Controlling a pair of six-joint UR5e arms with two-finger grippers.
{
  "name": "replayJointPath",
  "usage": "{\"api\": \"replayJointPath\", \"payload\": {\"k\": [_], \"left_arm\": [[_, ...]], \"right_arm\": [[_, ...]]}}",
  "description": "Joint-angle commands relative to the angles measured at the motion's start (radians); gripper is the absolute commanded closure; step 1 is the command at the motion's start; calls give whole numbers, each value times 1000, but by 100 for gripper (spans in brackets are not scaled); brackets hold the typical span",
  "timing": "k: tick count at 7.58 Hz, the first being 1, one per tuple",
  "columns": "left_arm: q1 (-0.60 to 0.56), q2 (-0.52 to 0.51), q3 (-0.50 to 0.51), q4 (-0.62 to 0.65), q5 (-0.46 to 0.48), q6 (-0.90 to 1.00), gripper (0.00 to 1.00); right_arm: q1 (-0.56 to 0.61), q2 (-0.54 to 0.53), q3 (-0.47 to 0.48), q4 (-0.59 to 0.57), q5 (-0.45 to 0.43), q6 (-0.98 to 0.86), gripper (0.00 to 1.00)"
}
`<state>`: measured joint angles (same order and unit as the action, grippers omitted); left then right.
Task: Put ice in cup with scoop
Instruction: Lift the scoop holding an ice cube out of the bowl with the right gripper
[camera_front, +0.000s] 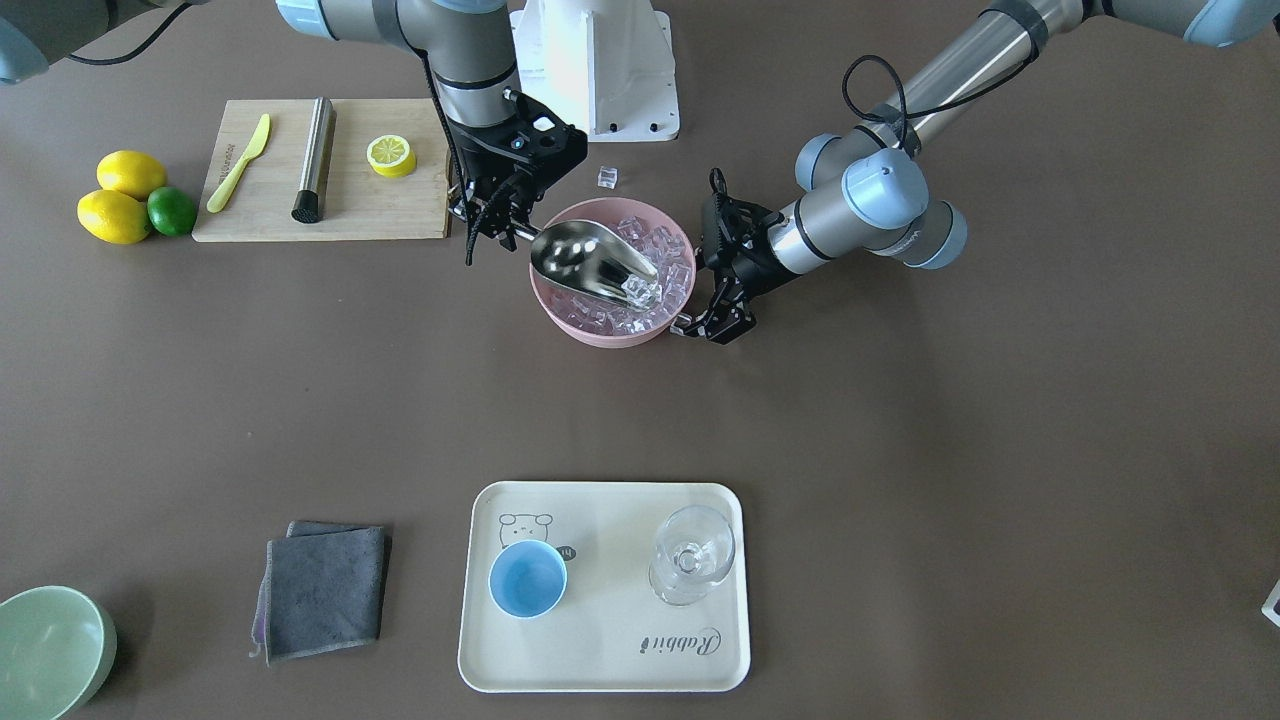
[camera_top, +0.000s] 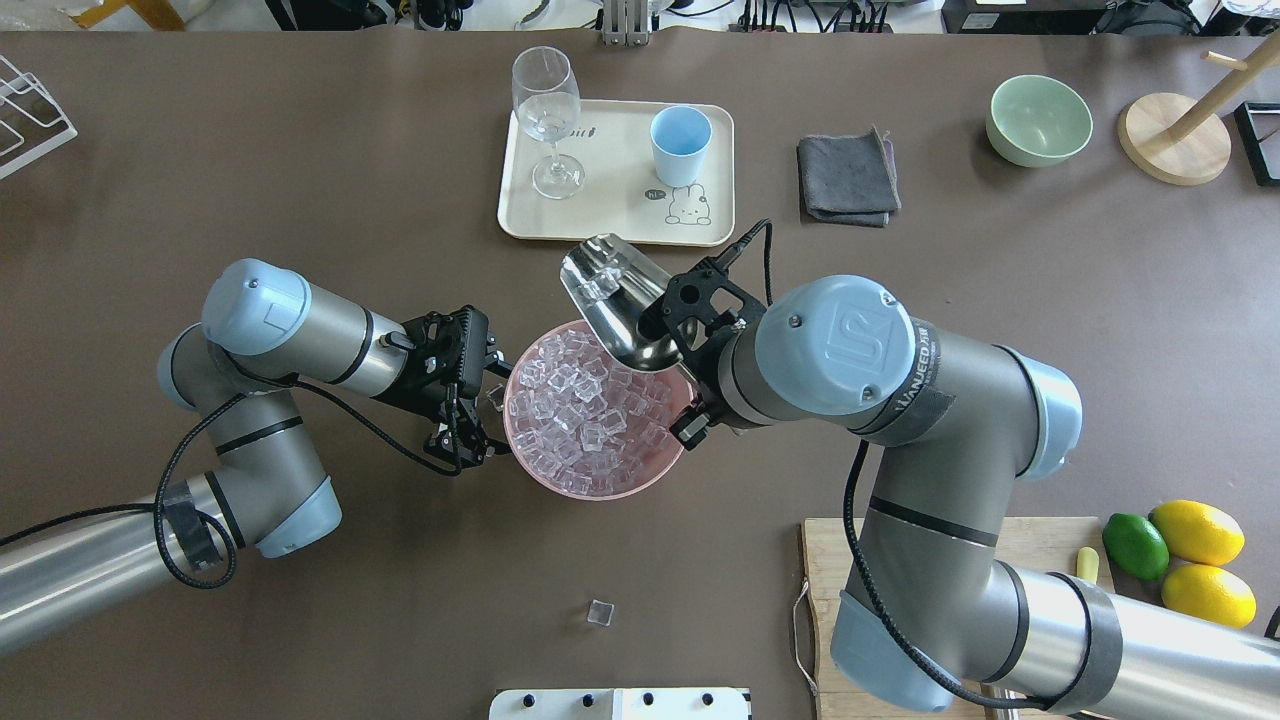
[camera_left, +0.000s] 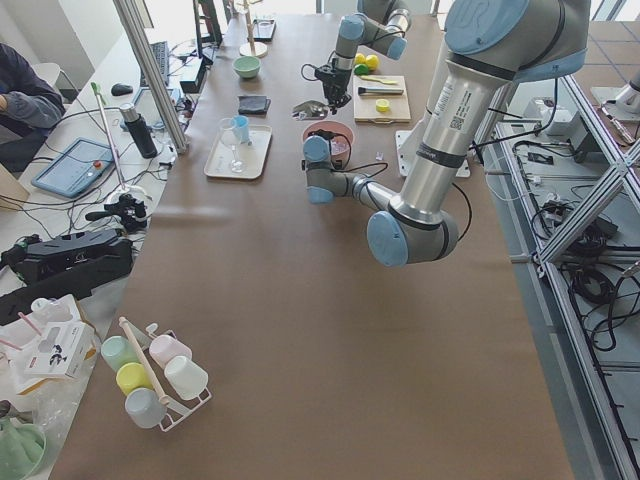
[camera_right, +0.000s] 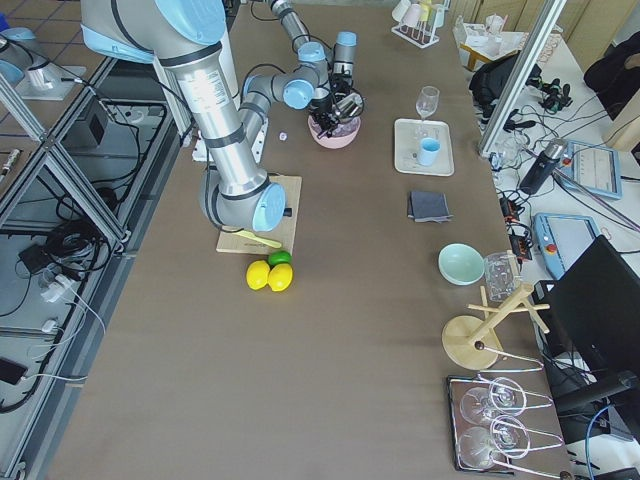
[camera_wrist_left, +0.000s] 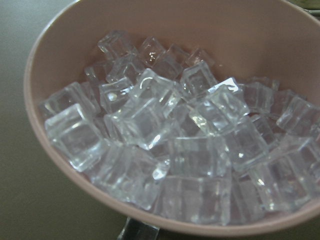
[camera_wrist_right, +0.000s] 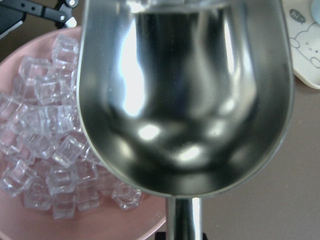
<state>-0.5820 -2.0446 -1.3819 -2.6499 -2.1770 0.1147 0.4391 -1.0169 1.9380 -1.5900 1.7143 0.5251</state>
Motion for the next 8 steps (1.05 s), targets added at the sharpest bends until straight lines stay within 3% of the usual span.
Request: {"api": "replayJointPath", "payload": {"k": [1,3,6,8], "left_arm": [[-33,72,-129,115,0,0,2],[-77,124,-208,203,2,0,2],[-197,205,-307,338,11,-3,2],[-292,237,-312,451,9,-6,2]], "right_arm": [[123,-67,2,149,74,113,100],[234,-94,-10,109,239,110,100],[346,28,-51,-242,401,3,100],[395,169,-179,-427,447,-124,100]]}}
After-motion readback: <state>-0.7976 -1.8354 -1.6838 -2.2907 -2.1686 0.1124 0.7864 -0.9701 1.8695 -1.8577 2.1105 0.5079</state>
